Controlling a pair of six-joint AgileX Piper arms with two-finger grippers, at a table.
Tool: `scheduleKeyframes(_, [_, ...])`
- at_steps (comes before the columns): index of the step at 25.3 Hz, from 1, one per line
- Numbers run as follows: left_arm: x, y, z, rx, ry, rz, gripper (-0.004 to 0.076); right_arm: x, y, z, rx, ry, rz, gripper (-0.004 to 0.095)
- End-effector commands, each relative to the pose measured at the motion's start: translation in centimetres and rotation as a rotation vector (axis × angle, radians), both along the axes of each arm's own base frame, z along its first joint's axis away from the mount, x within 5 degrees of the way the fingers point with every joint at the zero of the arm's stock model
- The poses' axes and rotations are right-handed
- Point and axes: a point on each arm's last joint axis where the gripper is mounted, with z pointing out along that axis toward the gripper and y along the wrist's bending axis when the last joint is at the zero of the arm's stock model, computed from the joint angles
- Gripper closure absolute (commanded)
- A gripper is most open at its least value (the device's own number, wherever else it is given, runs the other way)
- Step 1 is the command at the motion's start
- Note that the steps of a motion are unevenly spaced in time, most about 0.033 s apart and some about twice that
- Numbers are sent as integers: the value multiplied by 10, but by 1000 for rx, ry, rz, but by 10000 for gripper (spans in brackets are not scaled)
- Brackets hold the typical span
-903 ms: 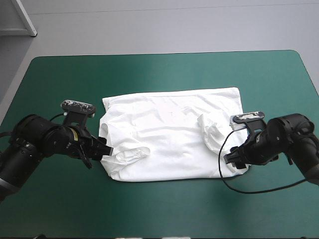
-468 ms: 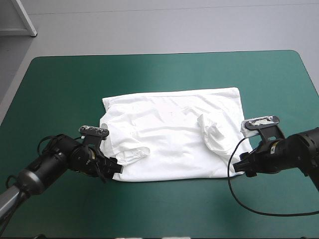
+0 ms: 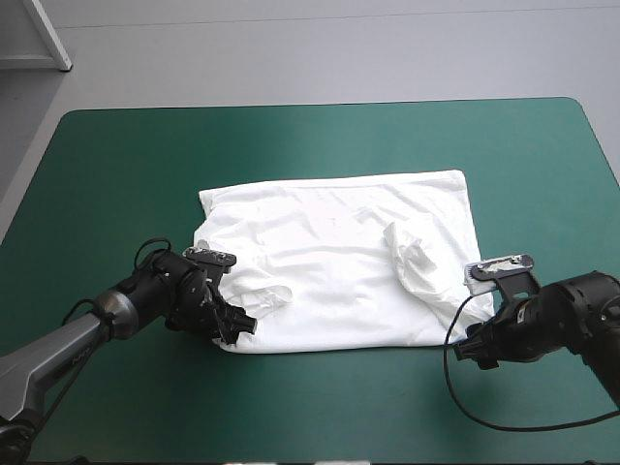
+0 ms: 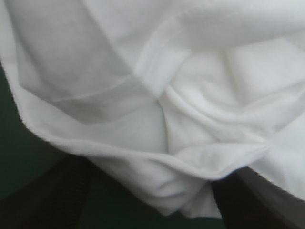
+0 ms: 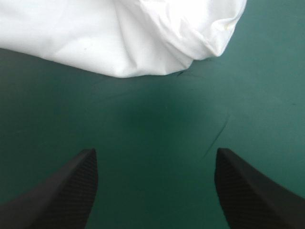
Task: Fold the cloth
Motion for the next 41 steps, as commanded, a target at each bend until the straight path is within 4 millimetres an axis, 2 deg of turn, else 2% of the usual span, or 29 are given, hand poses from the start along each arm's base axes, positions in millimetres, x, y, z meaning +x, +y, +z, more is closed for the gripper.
scheduleKeyframes(1, [7,-7,-3,-51,-45,17,251,8,1,-6,3,-85,5,262])
scheduleKeyframes(3, [7,-7,-3,-57,-42,21,346,14,3,-15,1,-77,5,262])
scheduleKeyframes(8, [5,-6,-4,-42,-25,-15,728,39,10,-35,-2,-68,5,262])
scheduleKeyframes(13, [3,-4,-4,-18,-3,-27,727,60,17,-63,-19,4,-8,264])
scheduleKeyframes(15, [2,-1,-3,12,-6,-25,729,66,18,-75,-34,53,-8,310])
scheduleKeyframes(17, [1,2,3,27,-30,-3,732,69,20,-83,-43,78,-6,407])
scheduleKeyframes(18, [0,4,8,25,-51,0,732,70,20,-83,-40,69,-6,506])
scheduleKeyframes(21, [-2,7,17,20,-93,19,732,71,20,-82,-41,53,0,681])
scheduleKeyframes(22, [-4,8,22,12,-113,24,732,72,19,-82,-48,47,12,781])
scheduleKeyframes(23, [-5,10,27,10,-131,21,732,72,19,-80,-50,37,14,893])
scheduleKeyframes(24, [-7,11,30,5,-144,21,732,72,19,-77,-52,27,16,922])
scheduleKeyframes(32, [7,21,59,7,-193,62,732,76,19,-25,-21,-96,4,923])
scheduleKeyframes(35, [21,30,74,-26,-232,85,732,88,23,-3,1,-178,3,923])
scheduleKeyframes(36, [29,32,86,-57,-260,73,732,93,24,4,5,-222,6,923])
scheduleKeyframes(41, [75,45,118,-139,-301,90,732,126,27,37,27,-398,-7,923])
